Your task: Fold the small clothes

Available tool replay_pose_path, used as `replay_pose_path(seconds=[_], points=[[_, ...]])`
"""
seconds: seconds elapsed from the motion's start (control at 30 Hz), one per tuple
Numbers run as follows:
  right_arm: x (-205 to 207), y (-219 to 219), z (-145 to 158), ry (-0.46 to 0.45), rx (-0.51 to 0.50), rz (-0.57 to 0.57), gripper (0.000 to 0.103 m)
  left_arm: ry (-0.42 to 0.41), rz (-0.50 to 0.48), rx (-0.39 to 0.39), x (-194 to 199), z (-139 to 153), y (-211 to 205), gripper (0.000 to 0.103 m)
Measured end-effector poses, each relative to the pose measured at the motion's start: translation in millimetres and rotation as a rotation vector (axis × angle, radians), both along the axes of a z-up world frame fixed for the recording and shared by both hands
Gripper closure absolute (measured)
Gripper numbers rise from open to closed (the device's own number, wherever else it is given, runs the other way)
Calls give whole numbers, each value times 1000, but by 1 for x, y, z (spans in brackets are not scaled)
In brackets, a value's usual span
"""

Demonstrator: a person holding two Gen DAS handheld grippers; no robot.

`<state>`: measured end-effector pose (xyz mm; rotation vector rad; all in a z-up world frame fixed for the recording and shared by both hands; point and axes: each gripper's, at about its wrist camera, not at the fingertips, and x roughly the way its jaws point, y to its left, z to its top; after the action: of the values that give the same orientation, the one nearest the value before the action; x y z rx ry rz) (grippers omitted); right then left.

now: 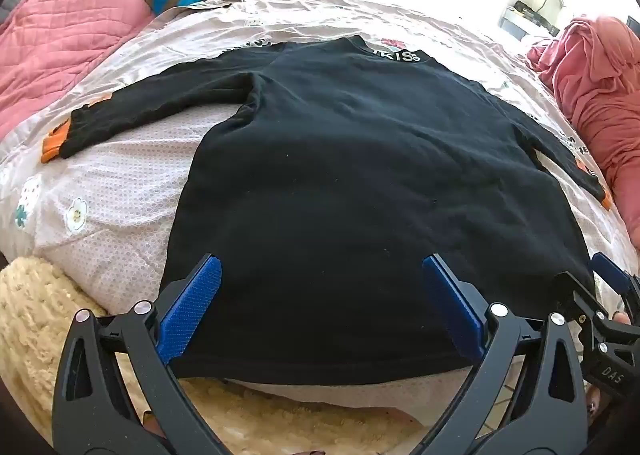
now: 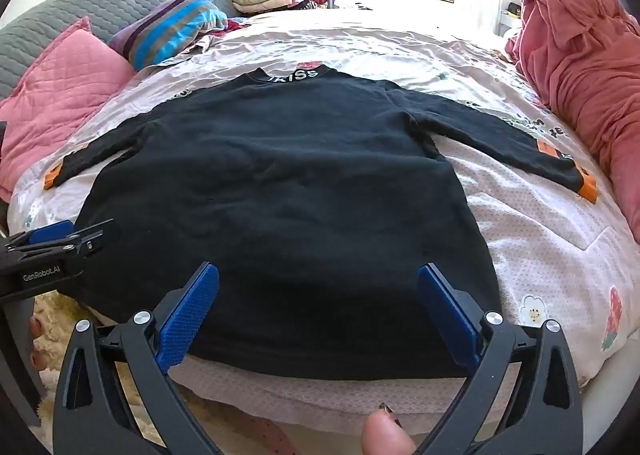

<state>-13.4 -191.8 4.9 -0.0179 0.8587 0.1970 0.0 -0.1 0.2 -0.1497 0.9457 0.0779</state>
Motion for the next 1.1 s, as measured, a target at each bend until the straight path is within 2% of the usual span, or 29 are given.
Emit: replay_pose_path(seconds=[1.1], points=[[-6, 4, 5, -31, -20, 4, 4, -7, -2, -5, -1, 0, 1, 9]])
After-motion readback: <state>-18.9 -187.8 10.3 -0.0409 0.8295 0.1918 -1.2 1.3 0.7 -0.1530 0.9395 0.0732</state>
